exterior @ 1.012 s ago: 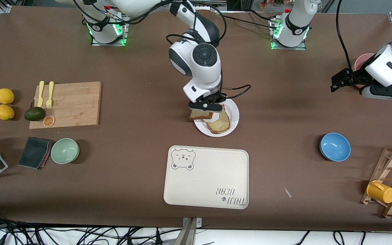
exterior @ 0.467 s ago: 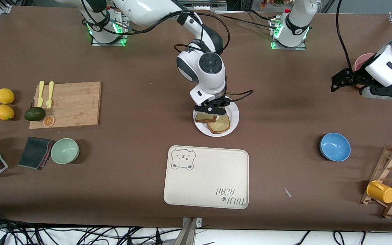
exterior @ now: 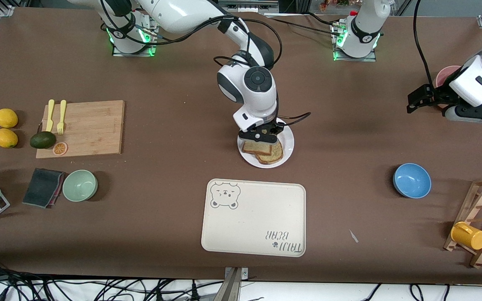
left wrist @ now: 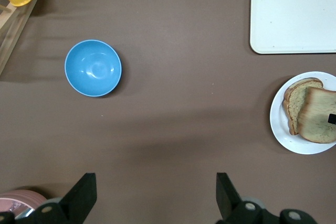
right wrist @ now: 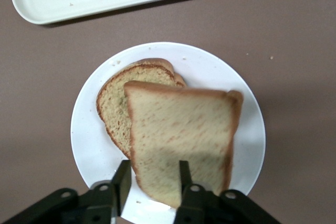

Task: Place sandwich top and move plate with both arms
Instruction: 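Lower the bread onto the egg slice and open the right gripper, then withdraw the right gripper while the left gripper reaches the plate rim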

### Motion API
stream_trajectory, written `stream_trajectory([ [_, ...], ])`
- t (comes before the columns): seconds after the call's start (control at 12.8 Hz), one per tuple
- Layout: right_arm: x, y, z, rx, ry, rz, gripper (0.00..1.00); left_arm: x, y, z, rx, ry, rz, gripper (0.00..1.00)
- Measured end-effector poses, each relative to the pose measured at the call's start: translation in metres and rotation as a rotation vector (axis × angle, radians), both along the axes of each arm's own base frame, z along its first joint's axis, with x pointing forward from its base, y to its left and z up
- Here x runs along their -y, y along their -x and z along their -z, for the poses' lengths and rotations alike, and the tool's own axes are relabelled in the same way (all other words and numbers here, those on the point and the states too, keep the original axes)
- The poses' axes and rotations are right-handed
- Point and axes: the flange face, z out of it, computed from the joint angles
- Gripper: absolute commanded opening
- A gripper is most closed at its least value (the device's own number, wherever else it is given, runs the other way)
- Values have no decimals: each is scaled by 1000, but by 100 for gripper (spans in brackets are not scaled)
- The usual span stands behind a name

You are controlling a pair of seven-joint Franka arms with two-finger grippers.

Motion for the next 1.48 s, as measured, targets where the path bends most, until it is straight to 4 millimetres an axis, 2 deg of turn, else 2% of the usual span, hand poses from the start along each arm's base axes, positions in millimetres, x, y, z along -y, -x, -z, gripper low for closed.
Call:
stream_trajectory([
  [0.08,1,-2,-2,6,-1,3,82,0,0,1,-1,0,-1,100],
  [0.31,8,-13,-21,17,3,15,88,4,-1,11,-38,-2,8,100],
  [0.47,34,-32,-52,10,27,6,99,8,-5,26,-76,-5,15,100],
  [0.55,56,-46,-71,0,44,-12,99,10,-7,35,-101,-7,17,100],
  [0.7,115,-76,-112,-22,74,-70,99,16,-10,51,-144,9,21,100],
  [0.86,175,-96,-146,-54,96,-134,100,32,-15,74,-198,125,6,100],
  [1.09,255,-110,-182,-87,109,-213,100,75,-35,142,-277,265,-2,100],
  [1.32,347,-113,-212,-89,101,-231,100,120,-55,212,-278,366,-3,100],
  [1.48,408,-109,-231,-83,93,-258,100,130,-64,257,-281,475,-13,100],
])
